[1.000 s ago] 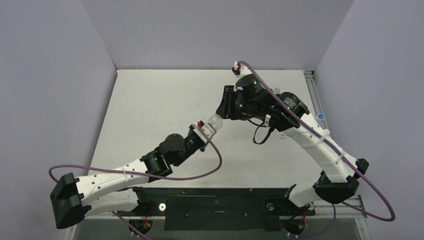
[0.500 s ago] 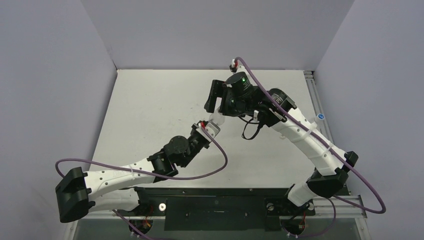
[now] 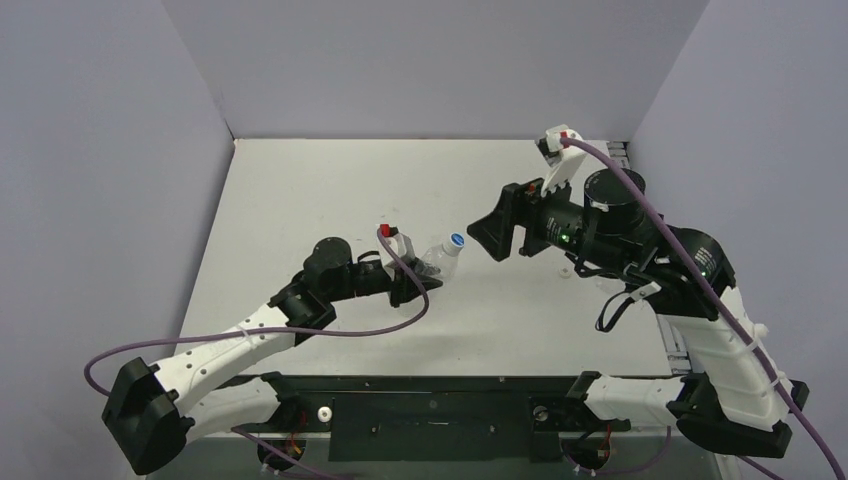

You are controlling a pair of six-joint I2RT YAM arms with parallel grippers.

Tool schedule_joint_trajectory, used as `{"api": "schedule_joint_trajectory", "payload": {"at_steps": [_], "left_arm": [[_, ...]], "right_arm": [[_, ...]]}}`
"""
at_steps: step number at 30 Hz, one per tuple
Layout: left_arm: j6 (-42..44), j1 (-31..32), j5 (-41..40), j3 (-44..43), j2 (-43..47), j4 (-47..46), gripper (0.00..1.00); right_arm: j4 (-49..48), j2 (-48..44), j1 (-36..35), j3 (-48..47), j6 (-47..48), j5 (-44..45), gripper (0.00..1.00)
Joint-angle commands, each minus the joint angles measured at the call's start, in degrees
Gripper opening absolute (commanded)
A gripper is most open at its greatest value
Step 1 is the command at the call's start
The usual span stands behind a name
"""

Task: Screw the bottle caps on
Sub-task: Screw the bottle cap onto the plastic bottle.

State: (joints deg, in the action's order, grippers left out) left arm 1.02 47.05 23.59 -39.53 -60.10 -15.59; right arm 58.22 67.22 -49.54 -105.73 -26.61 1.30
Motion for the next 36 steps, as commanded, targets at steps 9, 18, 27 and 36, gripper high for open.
{"api": "schedule_joint_trajectory", "payload": {"at_steps": [9,18,27,36], "left_arm": [[-14.85,-4.40,38.53,-2.81,2.37,-4.06,0.00],[-16.72,-4.62,40.76,-2.19,2.71,-5.31,0.00],[-16.77,-4.60,40.81,-2.01,2.54,-5.53,0.00],[-16.90,-4.64,41.08,-1.91,2.02,-5.59,0.00]], "right_arm": [[-1.03,-1.29,-0.93,7.94,13.32,-24.99,0.64],[-1.44,-1.71,-1.14,9.49,13.17,-30.75,0.54],[0.08,-0.96,-2.02,9.44,13.84,-31.35,0.45],[1.70,-0.11,-2.70,9.08,14.69,-29.26,0.41]]}}
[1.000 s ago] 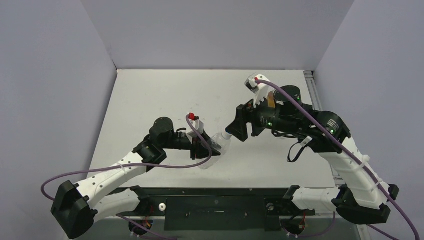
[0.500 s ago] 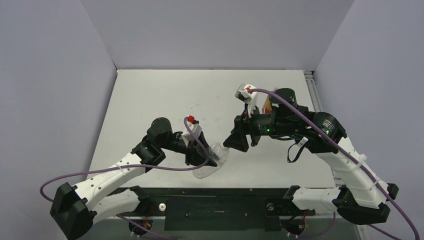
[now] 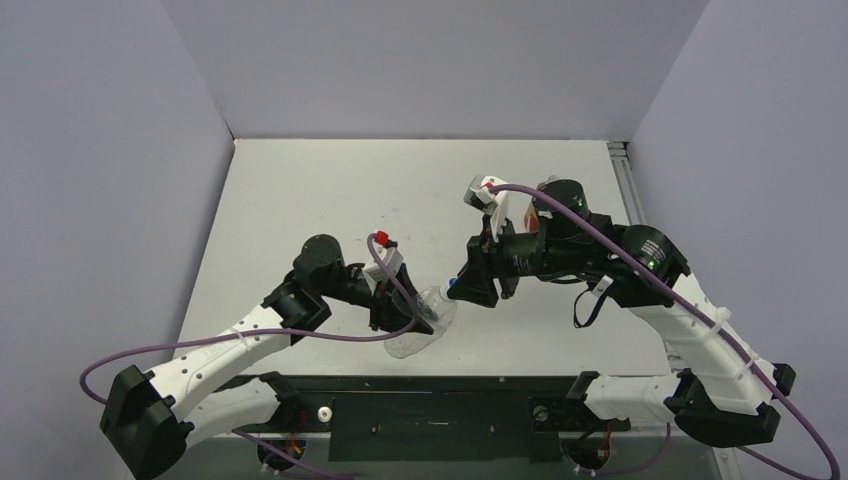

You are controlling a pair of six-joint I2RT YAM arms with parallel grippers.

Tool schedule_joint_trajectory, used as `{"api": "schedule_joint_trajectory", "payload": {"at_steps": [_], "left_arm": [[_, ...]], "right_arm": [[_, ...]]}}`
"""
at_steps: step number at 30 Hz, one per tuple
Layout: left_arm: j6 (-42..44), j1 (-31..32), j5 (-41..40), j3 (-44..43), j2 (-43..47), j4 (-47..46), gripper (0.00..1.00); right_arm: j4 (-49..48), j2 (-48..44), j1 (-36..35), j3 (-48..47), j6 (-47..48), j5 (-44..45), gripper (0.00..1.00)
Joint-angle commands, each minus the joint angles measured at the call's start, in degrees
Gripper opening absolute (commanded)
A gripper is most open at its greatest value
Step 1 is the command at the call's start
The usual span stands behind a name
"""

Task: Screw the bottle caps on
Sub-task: Screw the bottle cap onto the plastic bottle.

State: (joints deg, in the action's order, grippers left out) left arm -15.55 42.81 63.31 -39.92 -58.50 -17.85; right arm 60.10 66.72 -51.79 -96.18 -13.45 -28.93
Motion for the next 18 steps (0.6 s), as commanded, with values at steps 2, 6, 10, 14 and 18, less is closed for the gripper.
{"api": "schedule_joint_trajectory", "payload": {"at_steps": [2,6,10,14,18], "left_arm": [[-0.35,-0.44,1.38,-1.56,0.41,-3.34,0.00],[-0.36,-0.37,1.28,-1.40,0.34,-3.42,0.00],[-0.43,-0.43,1.25,-1.54,-0.08,-3.48,0.00],[-0.16,-0.40,-0.33,-1.80,-0.26,-3.51,0.00],[3.07,-0.05,-10.19,-2.30,0.93,-1.95,0.00]], "right_arm": [[0.12,0.49,-0.54,-0.63,1.55,1.42,0.41],[0.25,0.80,-0.71,-0.80,1.53,1.63,0.40],[0.41,1.20,-1.14,-0.92,1.35,2.82,0.34],[0.21,1.46,-1.14,-0.65,0.35,4.23,0.24],[-1.11,1.93,-1.25,1.16,-3.24,7.82,0.16]]}}
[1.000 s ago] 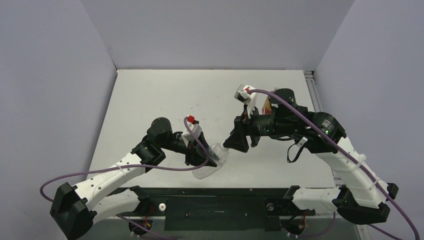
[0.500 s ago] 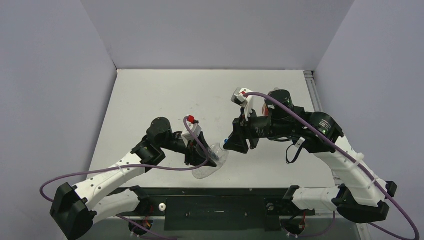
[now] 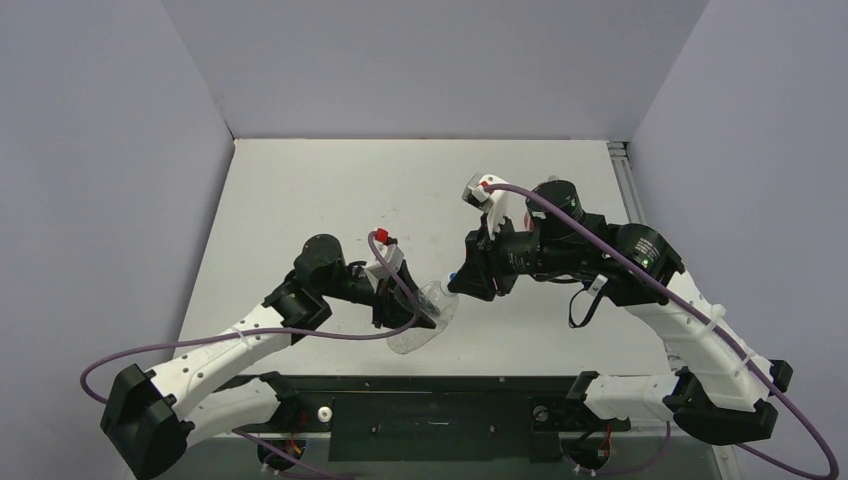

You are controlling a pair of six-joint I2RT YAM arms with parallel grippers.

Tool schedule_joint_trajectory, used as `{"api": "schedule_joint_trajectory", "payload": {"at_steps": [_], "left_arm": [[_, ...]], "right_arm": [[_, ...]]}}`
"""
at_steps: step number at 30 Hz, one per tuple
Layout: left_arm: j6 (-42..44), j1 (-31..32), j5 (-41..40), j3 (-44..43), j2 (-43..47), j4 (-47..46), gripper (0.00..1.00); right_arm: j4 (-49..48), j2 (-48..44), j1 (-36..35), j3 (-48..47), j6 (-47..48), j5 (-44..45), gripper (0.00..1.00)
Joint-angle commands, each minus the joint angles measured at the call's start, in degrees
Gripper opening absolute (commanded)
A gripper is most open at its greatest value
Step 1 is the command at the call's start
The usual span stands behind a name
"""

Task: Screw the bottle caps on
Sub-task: Screw the bottle cap onto the plastic bottle.

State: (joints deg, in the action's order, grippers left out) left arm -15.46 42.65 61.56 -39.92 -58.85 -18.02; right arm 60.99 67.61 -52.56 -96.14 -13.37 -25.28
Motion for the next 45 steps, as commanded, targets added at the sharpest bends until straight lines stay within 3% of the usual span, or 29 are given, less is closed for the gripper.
{"api": "schedule_joint_trajectory", "payload": {"at_steps": [1,8,11,14,19,22,23,25,27,29,33,36,41,45], "left_arm": [[4.90,0.63,-13.80,-2.41,1.68,-1.33,0.00],[16.79,8.93,-46.33,-1.59,5.15,-1.03,0.00],[23.02,13.80,-62.98,-0.61,4.97,-5.67,0.00],[29.39,18.74,-74.55,-0.70,3.34,-8.68,0.00],[35.67,22.82,-84.17,-1.06,-0.04,-12.80,0.00],[36.74,23.58,-86.25,-0.62,-0.80,-13.84,0.00],[36.73,23.60,-86.08,-0.52,-0.78,-13.59,0.00],[36.39,23.44,-85.07,-0.20,-0.22,-11.54,0.00],[35.45,22.37,-82.29,-0.06,0.73,-7.79,0.00],[33.28,20.03,-75.60,-0.71,1.79,-1.48,0.00],[26.79,13.35,-53.75,-2.71,3.97,8.66,0.00],[24.25,9.48,-42.61,-4.12,4.12,13.84,0.00],[20.84,5.42,-25.89,-6.07,3.38,16.27,0.00],[15.03,1.37,-12.59,-6.60,2.58,13.34,0.00]], "right_arm": [[-2.26,1.58,-0.51,1.63,-5.00,5.72,0.15],[-3.56,6.00,0.12,2.43,-20.40,13.55,0.07],[-4.05,8.56,0.12,2.55,-26.30,20.23,0.05],[-5.86,10.06,0.04,4.40,-33.37,25.51,0.02],[-11.27,11.56,0.04,7.91,-40.54,31.48,0.01],[-13.19,12.49,-0.05,7.60,-42.89,32.57,0.08],[-13.19,12.65,-0.07,7.13,-43.02,32.71,0.11],[-12.44,12.86,-0.04,5.10,-42.06,33.42,0.28],[-11.01,12.44,0.22,2.44,-40.34,34.94,0.60],[-10.56,11.45,0.55,-0.26,-37.88,35.47,0.71],[-9.02,9.08,0.29,-4.97,-32.05,36.86,0.75],[-9.48,5.63,0.32,-5.08,-27.57,36.24,0.75],[-7.02,2.09,0.61,-5.36,-16.09,27.42,0.73],[-5.64,-1.25,0.29,-1.00,-8.84,15.80,0.65]]}}
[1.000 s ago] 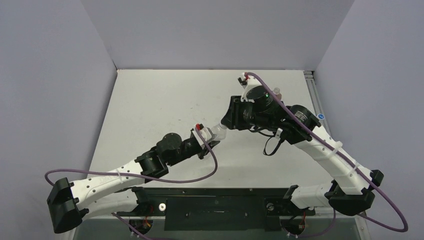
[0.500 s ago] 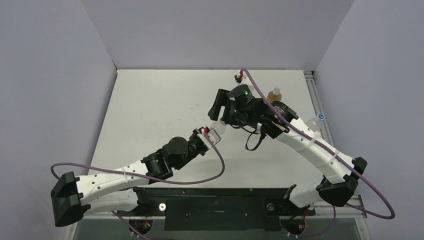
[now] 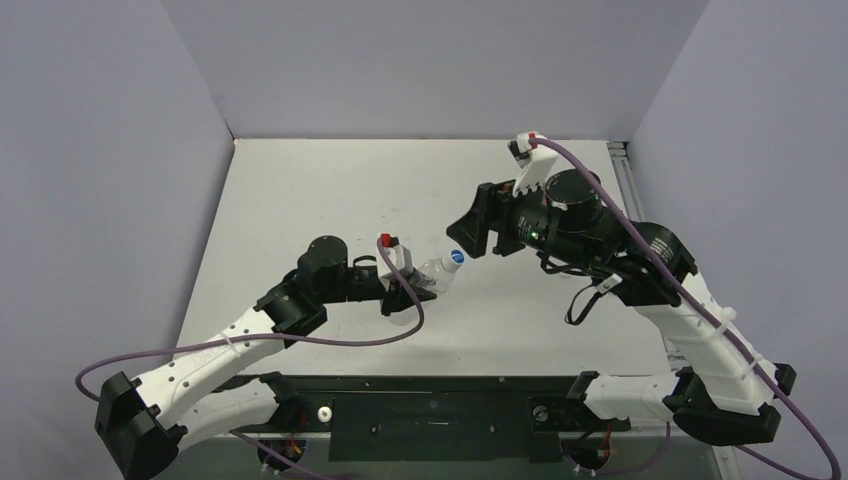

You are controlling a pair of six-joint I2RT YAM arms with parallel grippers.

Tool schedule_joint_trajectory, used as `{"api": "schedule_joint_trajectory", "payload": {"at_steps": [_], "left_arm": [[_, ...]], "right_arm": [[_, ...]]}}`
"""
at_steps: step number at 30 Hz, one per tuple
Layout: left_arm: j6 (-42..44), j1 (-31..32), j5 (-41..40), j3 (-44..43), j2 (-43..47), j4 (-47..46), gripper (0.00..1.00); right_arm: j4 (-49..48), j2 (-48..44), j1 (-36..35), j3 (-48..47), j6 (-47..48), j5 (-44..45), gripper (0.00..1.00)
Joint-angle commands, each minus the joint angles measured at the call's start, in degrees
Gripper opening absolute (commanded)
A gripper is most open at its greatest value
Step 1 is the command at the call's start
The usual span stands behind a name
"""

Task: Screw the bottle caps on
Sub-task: Screw the bottle cap onto the plastic bottle.

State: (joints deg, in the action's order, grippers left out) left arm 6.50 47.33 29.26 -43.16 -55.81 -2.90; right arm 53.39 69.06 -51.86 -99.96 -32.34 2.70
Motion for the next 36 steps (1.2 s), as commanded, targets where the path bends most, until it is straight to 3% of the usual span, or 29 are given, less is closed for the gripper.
{"api": "schedule_joint_trajectory", "payload": {"at_steps": [1,5,9,20,23,27,30,33,36], "left_arm": [[-8.26,-4.75,22.35,-3.39,-0.97,-2.52,0.00],[-13.72,-6.06,33.39,-2.86,-2.28,-6.40,0.00],[-16.05,-6.05,35.64,-2.72,-3.81,-8.30,0.00],[-18.10,-6.05,36.67,-2.85,-5.03,-11.45,0.00],[-18.10,-6.02,36.67,-2.81,-5.09,-11.59,0.00],[-18.02,-6.05,36.26,-2.65,-5.33,-11.66,0.00],[-17.89,-6.09,35.03,-2.63,-5.61,-11.83,0.00],[-17.17,-5.84,30.48,-2.44,-4.95,-11.88,0.00],[-15.48,-5.08,16.58,-1.14,-2.97,-12.73,0.00]], "right_arm": [[1.76,-3.53,-0.43,3.93,11.47,-13.86,0.62],[0.69,-7.51,-0.44,8.91,13.38,-20.78,0.60],[-0.68,-8.57,-0.58,10.16,13.61,-26.07,0.60],[1.55,-5.51,-1.32,8.13,14.97,-27.91,0.52],[2.30,-4.59,-1.43,7.28,15.24,-27.28,0.46],[1.81,-4.16,-1.49,6.72,14.67,-26.96,0.29],[1.56,-4.15,-1.58,7.29,13.48,-24.49,0.17],[-0.42,-4.56,-1.56,9.25,11.30,-22.78,0.11],[-2.51,-4.22,-1.52,11.96,6.62,-19.76,0.07]]}}
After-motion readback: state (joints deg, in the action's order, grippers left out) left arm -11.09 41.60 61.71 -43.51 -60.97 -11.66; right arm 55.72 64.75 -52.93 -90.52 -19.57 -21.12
